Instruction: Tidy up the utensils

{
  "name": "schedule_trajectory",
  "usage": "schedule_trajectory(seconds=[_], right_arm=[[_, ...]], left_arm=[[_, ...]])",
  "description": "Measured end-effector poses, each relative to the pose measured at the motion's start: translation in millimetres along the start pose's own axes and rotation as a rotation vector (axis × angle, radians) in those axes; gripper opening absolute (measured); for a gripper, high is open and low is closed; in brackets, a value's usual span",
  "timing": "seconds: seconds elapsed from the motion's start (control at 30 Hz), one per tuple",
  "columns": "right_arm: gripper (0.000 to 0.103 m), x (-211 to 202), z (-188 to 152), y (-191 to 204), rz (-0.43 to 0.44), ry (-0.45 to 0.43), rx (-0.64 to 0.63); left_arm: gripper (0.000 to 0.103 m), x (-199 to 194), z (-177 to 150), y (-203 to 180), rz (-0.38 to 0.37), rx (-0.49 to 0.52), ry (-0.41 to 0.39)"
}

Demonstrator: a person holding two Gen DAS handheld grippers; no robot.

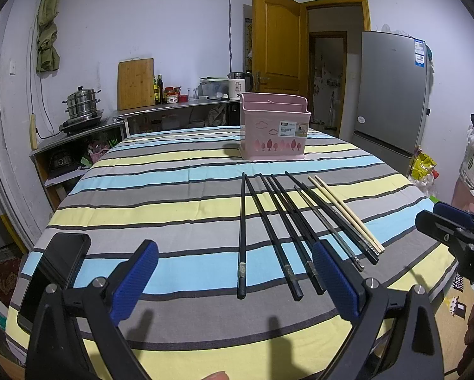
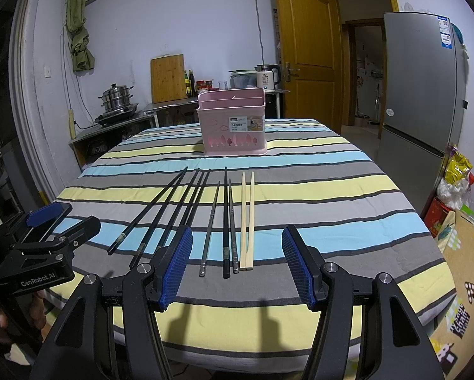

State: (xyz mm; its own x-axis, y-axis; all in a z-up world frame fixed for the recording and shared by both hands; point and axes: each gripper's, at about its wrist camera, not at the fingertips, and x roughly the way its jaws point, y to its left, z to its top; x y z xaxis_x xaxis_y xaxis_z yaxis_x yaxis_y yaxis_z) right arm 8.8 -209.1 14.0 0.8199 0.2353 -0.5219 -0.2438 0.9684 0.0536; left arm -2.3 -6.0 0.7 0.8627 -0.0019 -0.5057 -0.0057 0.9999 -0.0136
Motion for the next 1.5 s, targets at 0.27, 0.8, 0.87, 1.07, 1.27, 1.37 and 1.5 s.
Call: schedule_trajectory(seconds=[0.27,0.8,0.87,1.07,1.27,1.37,1.5], right_arm=[[0.06,0.1,-0.1,0.1,0.0,0.001,0.0],[0.06,23.3,11.4,2.0,0.035,0.044,-0.014],[0.06,30.5,15.8,2.3,0.048,0.053,-0.011],[0.06,56.4,30.1,6.1,0.066,0.078,-0.034],[0.06,90.4,46.3,8.4,0.075,0.121,-0.057],[0.059,109.1,56.2,6.3,0.084,0.147,-0.051],[0.043,137.7,68.1,5.6,0.085,0.195,-0.061]], left_arm=[[0.099,0.2,0.0,-1.6,0.0,-0.002,0.003],[0.099,44.7,11.1,14.5,-0.012,0.024,0.116],[0.099,55.3,17.8,18.3,-0.015,0.024,0.134],[0.087,95.0,34.4,24.9,-0.014,0.033,0.239],[0.067,130.8,44.9,27.4,-0.025,0.028,0.318],[0.063,143.9,48.6,27.4,-0.054,0.02,0.35],[0.059,157.9,53.5,24.5,-0.094,0.016,0.377]])
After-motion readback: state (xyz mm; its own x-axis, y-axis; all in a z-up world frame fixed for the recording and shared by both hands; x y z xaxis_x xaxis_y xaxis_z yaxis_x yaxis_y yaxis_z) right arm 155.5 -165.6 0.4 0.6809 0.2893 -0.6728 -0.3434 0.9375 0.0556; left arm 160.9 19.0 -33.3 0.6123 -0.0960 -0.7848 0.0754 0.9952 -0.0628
